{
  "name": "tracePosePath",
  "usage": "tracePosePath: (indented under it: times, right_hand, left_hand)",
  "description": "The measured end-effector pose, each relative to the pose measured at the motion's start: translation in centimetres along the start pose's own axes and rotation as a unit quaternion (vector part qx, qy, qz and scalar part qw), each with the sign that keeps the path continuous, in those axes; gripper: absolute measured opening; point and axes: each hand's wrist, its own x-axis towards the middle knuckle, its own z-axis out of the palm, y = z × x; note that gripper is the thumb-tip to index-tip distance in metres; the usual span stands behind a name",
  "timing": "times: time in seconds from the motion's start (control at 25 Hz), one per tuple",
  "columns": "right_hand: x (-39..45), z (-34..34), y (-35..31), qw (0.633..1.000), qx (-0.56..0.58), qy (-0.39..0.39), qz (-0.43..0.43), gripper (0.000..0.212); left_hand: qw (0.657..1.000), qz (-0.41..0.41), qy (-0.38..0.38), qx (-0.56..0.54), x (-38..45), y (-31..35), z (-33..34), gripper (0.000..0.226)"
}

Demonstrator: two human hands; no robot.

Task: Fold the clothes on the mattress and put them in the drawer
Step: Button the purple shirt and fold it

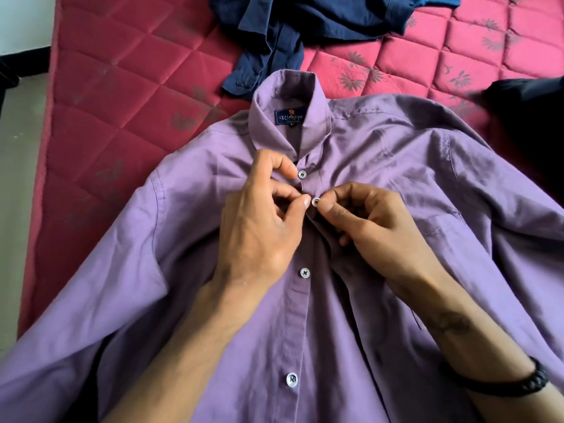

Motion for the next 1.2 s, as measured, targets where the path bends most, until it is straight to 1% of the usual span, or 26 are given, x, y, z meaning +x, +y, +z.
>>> tracePosePath:
  times: [0.16, 0.24, 0.32, 0.36, 0.4, 0.44, 0.52, 0.56, 0.6, 0.64, 0.72, 0.8, 0.84, 0.88, 0.92, 1.0, 1.04, 1.08, 1.12, 1.2]
  right_hand:
    - [0.0, 0.6, 0.5, 0.999, -0.016, 0.040, -0.023, 0.011]
    - [-0.7, 0.7, 0.4, 0.998, -0.028, 0.040, -0.035, 0.008]
    - [-1.7, 0.4, 0.1, 0.997, -0.049, 0.035, -0.042, 0.003]
    - [-2.5, 0.2, -0.2, 0.995, -0.080, 0.031, -0.044, 0.009]
    - [-3.8, 0.1, -0.5, 0.989, -0.136, 0.022, -0.059, 0.016]
    - [-6.0, -0.1, -0.9, 0.972, -0.216, 0.008, -0.093, 0.023]
    - [-11.5, -0.7, -0.7, 0.912, -0.368, -0.052, -0.173, 0.038]
    - [-14.2, -1.1, -0.1, 0.890, -0.411, -0.084, -0.179, 0.046]
    - [-16.4, -1.4, 0.6, 0.883, -0.427, -0.098, -0.166, 0.049]
    - [-18.0, -1.7, 1.5, 0.888, -0.423, -0.087, -0.159, 0.050]
    - [-19.9, -1.8, 2.9, 0.910, -0.384, -0.045, -0.148, 0.050]
    - [-20.3, -1.4, 2.5, 0.914, -0.384, 0.003, -0.127, 0.058]
    - [-20.5, -1.3, 2.0, 0.906, -0.409, 0.020, -0.104, 0.065]
    - [-21.0, -1.3, 1.5, 0.894, -0.440, 0.020, -0.076, 0.073]
    - [-21.6, -1.3, 0.9, 0.880, -0.473, 0.015, -0.051, 0.081]
    - [-23.6, -1.5, -0.1, 0.846, -0.533, -0.003, 0.002, 0.089]
    - [-24.8, -1.3, -0.3, 0.834, -0.552, -0.013, 0.026, 0.091]
    - [-25.9, -1.0, -0.3, 0.830, -0.557, -0.018, 0.040, 0.092]
    - [-26.6, -0.8, -0.5, 0.836, -0.547, -0.015, 0.043, 0.094]
    - [-27.6, -1.1, -1.3, 0.870, -0.493, 0.013, 0.001, 0.097]
  left_hand:
    - [0.996, 0.005, 0.047, 0.073, 0.0, -1.7, 0.9, 0.018]
    - [0.990, 0.050, 0.070, 0.110, -0.9, -2.0, 1.1, 0.016]
    - [0.987, 0.072, 0.080, 0.116, -1.9, -1.6, 1.0, 0.014]
    - [0.988, 0.069, 0.077, 0.113, -2.3, -1.3, 0.9, 0.012]
    - [0.989, 0.069, 0.066, 0.117, -3.0, -1.1, 0.7, 0.008]
    - [0.987, 0.074, 0.046, 0.135, -4.5, -0.7, 0.3, 0.004]
    - [0.973, 0.089, -0.012, 0.211, -9.4, 0.8, -0.6, 0.017]
    - [0.963, 0.086, -0.035, 0.251, -12.3, 1.5, -1.1, 0.025]
    - [0.956, 0.073, -0.046, 0.281, -15.0, 2.0, -1.6, 0.032]
    - [0.953, 0.057, -0.054, 0.294, -17.3, 2.7, -2.2, 0.037]
    - [0.948, 0.011, -0.086, 0.305, -20.0, 4.0, -3.2, 0.046]
    - [0.929, -0.033, -0.146, 0.339, -20.4, 5.1, -4.2, 0.057]
    - [0.916, -0.054, -0.179, 0.355, -20.5, 5.5, -4.6, 0.065]
    - [0.904, -0.079, -0.205, 0.368, -21.2, 6.0, -5.1, 0.072]
    - [0.895, -0.095, -0.215, 0.379, -22.2, 6.2, -5.5, 0.081]
    - [0.888, -0.104, -0.223, 0.388, -24.6, 6.4, -5.9, 0.095]
    - [0.886, -0.102, -0.228, 0.391, -25.6, 6.4, -6.0, 0.098]
    - [0.883, -0.099, -0.230, 0.396, -26.5, 6.4, -6.1, 0.095]
    - [0.884, -0.098, -0.221, 0.399, -27.0, 6.2, -6.1, 0.087]
    - [0.887, -0.105, -0.194, 0.405, -27.9, 6.7, -6.3, 0.073]
